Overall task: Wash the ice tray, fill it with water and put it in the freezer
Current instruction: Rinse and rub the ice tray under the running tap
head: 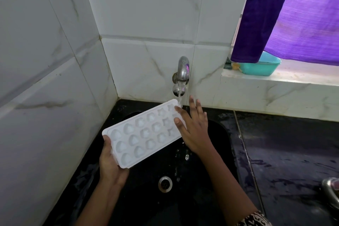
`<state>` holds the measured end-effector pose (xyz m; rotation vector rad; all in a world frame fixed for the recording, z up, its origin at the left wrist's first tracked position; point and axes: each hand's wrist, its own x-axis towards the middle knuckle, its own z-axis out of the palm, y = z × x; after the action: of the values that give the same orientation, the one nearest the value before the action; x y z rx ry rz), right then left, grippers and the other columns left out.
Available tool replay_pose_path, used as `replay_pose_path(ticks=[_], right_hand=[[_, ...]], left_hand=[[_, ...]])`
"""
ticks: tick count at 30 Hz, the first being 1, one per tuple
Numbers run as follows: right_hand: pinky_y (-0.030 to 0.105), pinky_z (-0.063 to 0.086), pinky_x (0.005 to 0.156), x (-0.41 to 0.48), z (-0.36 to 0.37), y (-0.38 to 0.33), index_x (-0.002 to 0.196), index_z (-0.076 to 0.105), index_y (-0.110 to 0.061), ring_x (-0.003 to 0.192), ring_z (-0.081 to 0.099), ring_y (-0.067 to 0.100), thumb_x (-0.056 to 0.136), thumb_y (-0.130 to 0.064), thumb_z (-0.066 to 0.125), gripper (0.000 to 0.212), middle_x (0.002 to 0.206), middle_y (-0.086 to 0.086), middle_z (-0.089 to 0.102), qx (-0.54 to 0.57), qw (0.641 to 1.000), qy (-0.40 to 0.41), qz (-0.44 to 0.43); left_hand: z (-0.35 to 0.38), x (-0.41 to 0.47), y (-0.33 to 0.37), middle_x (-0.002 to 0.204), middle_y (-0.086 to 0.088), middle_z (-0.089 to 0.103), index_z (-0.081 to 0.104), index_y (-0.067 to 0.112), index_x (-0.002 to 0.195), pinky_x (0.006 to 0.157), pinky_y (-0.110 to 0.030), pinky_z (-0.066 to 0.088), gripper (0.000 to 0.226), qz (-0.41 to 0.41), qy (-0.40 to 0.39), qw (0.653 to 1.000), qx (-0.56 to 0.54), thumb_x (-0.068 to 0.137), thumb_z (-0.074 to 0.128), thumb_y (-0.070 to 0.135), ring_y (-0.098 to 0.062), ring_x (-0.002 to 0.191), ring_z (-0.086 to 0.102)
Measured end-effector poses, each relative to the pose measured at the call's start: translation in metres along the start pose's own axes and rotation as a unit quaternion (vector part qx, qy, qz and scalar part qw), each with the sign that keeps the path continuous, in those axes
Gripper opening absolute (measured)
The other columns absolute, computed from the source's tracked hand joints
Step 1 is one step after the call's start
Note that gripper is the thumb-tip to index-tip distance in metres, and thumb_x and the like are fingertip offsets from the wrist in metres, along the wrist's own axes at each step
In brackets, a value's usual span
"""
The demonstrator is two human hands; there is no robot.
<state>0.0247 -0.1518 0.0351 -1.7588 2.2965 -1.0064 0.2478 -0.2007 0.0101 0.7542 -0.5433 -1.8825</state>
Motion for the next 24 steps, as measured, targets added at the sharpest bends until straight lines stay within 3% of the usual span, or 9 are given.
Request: replay_pose_path(ticks=[2, 5, 11, 17, 21, 24], right_hand=[[0.044, -0.004, 0.115, -0.005, -0.002, 0.002, 0.124, 0.058, -0.028, 0.138, -0.022, 0.002, 0.096, -0.047, 0.040, 0.038, 0.156, -0.011, -0.006, 0.001, 0.999, 0.041, 0.011], [0.047, 0.003, 0.115, -0.006, -0.005, 0.006, 0.116, 0.062, -0.024, 0.140, -0.014, 0.005, 0.094, -0.039, 0.050, 0.029, 0.159, -0.002, 0.007, -0.009, 0.999, 0.049, 0.015], [0.051, 0.002, 0.114, 0.009, -0.001, -0.007, 0.119, 0.059, -0.026, 0.146, -0.008, 0.018, 0.093, -0.053, 0.042, 0.041, 0.160, 0.001, 0.003, -0.088, 0.996, 0.005, 0.008], [0.051, -0.001, 0.114, 0.013, -0.004, -0.001, 0.116, 0.060, -0.030, 0.146, -0.010, 0.018, 0.094, -0.055, 0.037, 0.041, 0.160, -0.001, 0.001, -0.120, 0.993, 0.002, -0.009], [0.053, 0.001, 0.115, 0.010, 0.002, -0.003, 0.130, 0.052, -0.029, 0.146, -0.010, 0.017, 0.092, -0.060, 0.034, 0.052, 0.160, -0.003, -0.003, -0.118, 0.992, -0.027, -0.034], [0.052, -0.001, 0.115, 0.012, 0.000, 0.004, 0.120, 0.058, -0.031, 0.145, -0.013, 0.015, 0.095, -0.057, 0.033, 0.044, 0.160, -0.002, 0.000, -0.121, 0.993, -0.006, -0.008]], left_hand=[[0.001, 0.001, 0.002, 0.130, -0.011, 0.064, 0.052, 0.016, 0.138, 0.079, -0.043, 0.060, 0.064, 0.006, -0.001, 1.000, -0.003, 0.095, 0.036, 0.060, -0.029, 0.114, 0.064], [0.004, 0.002, 0.007, 0.127, -0.009, 0.066, 0.055, 0.017, 0.134, 0.077, -0.041, 0.060, 0.060, 0.025, -0.008, 1.000, -0.008, 0.096, 0.035, 0.058, -0.027, 0.110, 0.066], [0.015, 0.003, 0.003, 0.134, -0.013, 0.061, 0.048, 0.013, 0.142, 0.089, -0.047, 0.055, 0.068, 0.005, -0.010, 1.000, 0.004, 0.095, 0.033, 0.060, -0.033, 0.120, 0.059], [0.012, 0.002, 0.002, 0.131, -0.011, 0.063, 0.049, 0.014, 0.141, 0.084, -0.043, 0.059, 0.066, 0.016, 0.002, 1.000, -0.012, 0.096, 0.034, 0.060, -0.031, 0.117, 0.061], [0.010, 0.004, 0.004, 0.124, -0.009, 0.067, 0.056, 0.016, 0.133, 0.077, -0.041, 0.060, 0.062, 0.029, 0.002, 0.999, -0.019, 0.096, 0.034, 0.060, -0.027, 0.110, 0.066], [0.010, 0.004, 0.002, 0.124, -0.009, 0.067, 0.055, 0.014, 0.134, 0.076, -0.039, 0.059, 0.062, 0.036, -0.006, 0.999, -0.005, 0.097, 0.034, 0.059, -0.027, 0.109, 0.067]])
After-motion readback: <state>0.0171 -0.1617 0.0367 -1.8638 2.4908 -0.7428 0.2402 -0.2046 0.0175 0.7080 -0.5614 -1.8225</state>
